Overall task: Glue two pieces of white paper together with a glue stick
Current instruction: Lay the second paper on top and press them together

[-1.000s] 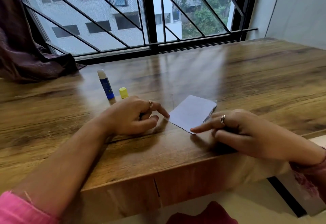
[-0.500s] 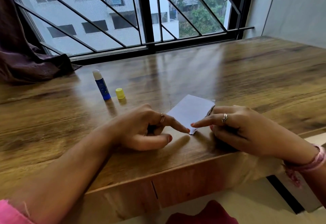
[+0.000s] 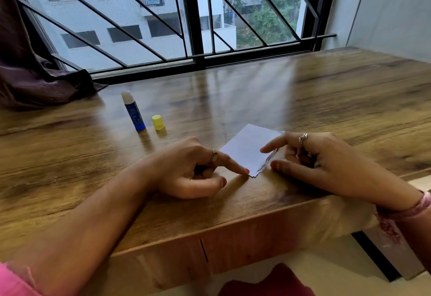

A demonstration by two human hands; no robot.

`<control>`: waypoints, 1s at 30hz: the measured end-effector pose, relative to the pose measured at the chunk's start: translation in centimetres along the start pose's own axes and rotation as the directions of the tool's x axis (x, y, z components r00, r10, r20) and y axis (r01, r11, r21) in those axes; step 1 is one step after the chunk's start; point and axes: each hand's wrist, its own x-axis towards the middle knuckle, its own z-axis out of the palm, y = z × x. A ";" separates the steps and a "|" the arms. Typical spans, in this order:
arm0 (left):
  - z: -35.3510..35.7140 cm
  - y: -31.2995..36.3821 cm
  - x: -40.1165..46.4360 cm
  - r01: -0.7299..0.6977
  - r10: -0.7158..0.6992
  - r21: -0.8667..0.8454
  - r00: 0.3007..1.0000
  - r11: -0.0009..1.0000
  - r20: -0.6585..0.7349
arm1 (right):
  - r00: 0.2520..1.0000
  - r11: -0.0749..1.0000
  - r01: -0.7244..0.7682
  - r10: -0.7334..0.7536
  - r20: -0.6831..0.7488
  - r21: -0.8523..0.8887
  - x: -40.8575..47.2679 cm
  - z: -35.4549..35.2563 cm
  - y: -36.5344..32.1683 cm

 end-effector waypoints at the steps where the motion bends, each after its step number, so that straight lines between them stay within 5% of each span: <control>1: 0.0 0.0 0.0 0.001 -0.001 0.002 1.000 1.000 0.002 | 1.000 1.000 0.011 -0.011 0.016 -0.016 0.0 0.0 0.0; 6: 0.0 0.1 0.1 -0.001 0.001 0.005 1.000 1.000 0.002 | 0.987 0.995 0.092 -0.087 0.136 -0.031 -0.1 0.0 -0.8; 14: 0.0 0.2 0.1 -0.001 0.000 0.037 1.000 0.999 0.015 | 0.980 0.987 0.151 -0.142 0.139 -0.057 0.0 0.0 -0.9; 30: 0.2 0.5 0.0 0.024 -0.025 0.084 1.000 0.996 0.008 | 0.994 0.976 -0.035 0.057 0.095 -0.216 0.5 -1.5 0.1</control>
